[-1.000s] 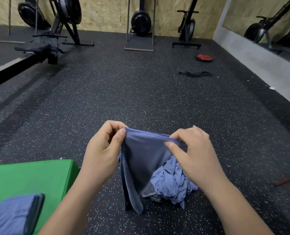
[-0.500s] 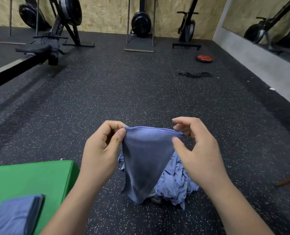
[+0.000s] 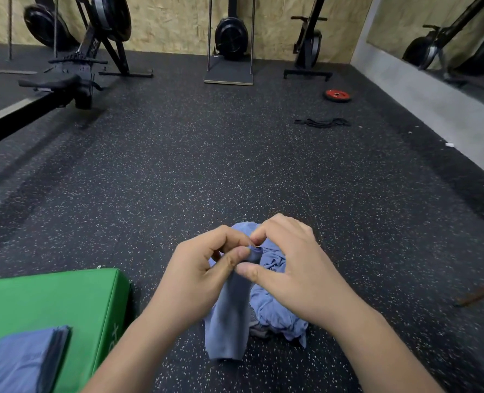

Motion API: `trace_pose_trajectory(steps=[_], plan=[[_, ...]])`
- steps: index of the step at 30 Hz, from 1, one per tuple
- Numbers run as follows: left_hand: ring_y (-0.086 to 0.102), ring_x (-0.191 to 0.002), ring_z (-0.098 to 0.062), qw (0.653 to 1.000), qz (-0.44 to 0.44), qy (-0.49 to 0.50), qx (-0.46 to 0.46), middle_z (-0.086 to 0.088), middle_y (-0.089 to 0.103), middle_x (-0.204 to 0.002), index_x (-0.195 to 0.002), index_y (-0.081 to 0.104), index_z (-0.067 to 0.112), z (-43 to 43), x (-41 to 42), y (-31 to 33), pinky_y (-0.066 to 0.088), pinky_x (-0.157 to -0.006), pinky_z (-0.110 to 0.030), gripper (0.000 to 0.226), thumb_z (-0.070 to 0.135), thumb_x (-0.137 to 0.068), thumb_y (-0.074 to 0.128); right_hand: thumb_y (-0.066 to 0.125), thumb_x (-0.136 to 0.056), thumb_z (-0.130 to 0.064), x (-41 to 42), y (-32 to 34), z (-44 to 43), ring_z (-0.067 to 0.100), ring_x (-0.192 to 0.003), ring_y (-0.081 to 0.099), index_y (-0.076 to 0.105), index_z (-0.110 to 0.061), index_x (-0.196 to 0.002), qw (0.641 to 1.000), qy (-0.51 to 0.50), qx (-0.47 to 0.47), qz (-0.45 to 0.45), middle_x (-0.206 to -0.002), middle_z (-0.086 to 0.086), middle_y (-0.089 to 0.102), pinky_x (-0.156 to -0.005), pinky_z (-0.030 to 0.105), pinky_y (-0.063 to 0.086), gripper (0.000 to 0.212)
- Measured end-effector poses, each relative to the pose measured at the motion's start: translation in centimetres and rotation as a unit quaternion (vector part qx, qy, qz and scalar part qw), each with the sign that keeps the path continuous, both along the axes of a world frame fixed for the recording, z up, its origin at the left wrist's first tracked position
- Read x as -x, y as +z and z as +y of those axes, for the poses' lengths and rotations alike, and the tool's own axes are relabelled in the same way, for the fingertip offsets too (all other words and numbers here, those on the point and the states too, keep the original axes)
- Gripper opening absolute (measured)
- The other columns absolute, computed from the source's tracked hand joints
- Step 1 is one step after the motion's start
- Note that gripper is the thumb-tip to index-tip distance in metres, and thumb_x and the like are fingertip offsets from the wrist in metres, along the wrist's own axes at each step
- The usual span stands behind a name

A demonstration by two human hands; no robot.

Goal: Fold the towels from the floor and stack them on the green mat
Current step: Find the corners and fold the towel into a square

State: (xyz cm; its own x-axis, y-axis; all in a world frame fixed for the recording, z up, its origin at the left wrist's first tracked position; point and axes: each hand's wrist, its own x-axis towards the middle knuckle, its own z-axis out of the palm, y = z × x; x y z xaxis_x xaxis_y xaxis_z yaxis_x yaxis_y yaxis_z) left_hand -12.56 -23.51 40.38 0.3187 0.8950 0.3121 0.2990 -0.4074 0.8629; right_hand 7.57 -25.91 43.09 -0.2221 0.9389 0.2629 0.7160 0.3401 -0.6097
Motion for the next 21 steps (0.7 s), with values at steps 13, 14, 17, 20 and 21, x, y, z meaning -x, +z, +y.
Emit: trace_pose_trajectory(steps=[13, 14, 17, 20, 21], plan=[[0.056, -0.082, -0.009, 0.969, -0.129, -0.099, 0.187, 0.006, 0.067, -0.086, -0.105, 0.071, 0.017, 0.2, -0.1, -1.5, 0.045, -0.077, -0.029, 0.009, 0.024, -0.101, 0.072, 0.072, -0.102, -0.032, -1.2, 0.0, 0.3, 0.007, -0.061, 0.045, 0.058, -0.026, -0.086, 0.992, 0.002, 0.060, 0.108, -0.065, -0.003, 0.054, -0.060, 0.028, 0.037, 0.022], [0.057, -0.082, -0.010, 0.968, -0.123, -0.100, 0.195, 0.003, 0.068, -0.086, -0.102, 0.072, 0.018, 0.3, 0.0, -1.6, 0.045, -0.079, -0.031, 0.007, 0.025, -0.099, 0.073, 0.071, -0.102, -0.032, -1.5, 0.0, 0.4, 0.010, -0.062, 0.047, 0.060, -0.026, -0.088, 0.992, -0.008, 0.056, 0.116, -0.066, -0.003, 0.056, -0.061, 0.030, 0.040, 0.020], [0.054, -0.082, -0.009, 0.961, -0.117, -0.126, 0.218, 0.002, 0.064, -0.085, -0.092, 0.072, 0.020, 0.2, -0.1, -1.9, 0.044, -0.076, -0.025, 0.006, 0.024, -0.095, 0.075, 0.069, -0.104, -0.034, -2.0, 0.1, 0.6, 0.023, -0.071, 0.059, 0.064, -0.026, -0.097, 0.990, -0.030, 0.039, 0.128, -0.074, 0.004, 0.064, -0.072, 0.046, 0.051, 0.012], [0.049, -0.082, -0.013, 0.947, -0.145, -0.157, 0.238, -0.002, 0.058, -0.087, -0.092, 0.067, 0.017, -0.1, -0.3, -2.1, 0.042, -0.073, -0.021, 0.010, 0.021, -0.095, 0.076, 0.068, -0.104, -0.035, -2.2, 0.2, 0.6, 0.022, -0.069, 0.058, 0.065, -0.029, -0.099, 0.989, -0.039, 0.026, 0.138, -0.073, 0.001, 0.063, -0.072, 0.047, 0.051, 0.009], [0.047, -0.083, -0.015, 0.944, -0.159, -0.160, 0.239, -0.005, 0.055, -0.088, -0.094, 0.064, 0.016, -0.2, -0.4, -2.1, 0.041, -0.072, -0.021, 0.012, 0.019, -0.095, 0.076, 0.068, -0.105, -0.036, -2.2, 0.2, 0.6, 0.023, -0.069, 0.057, 0.064, -0.030, -0.099, 0.989, -0.038, 0.024, 0.140, -0.072, 0.002, 0.062, -0.071, 0.048, 0.051, 0.009]])
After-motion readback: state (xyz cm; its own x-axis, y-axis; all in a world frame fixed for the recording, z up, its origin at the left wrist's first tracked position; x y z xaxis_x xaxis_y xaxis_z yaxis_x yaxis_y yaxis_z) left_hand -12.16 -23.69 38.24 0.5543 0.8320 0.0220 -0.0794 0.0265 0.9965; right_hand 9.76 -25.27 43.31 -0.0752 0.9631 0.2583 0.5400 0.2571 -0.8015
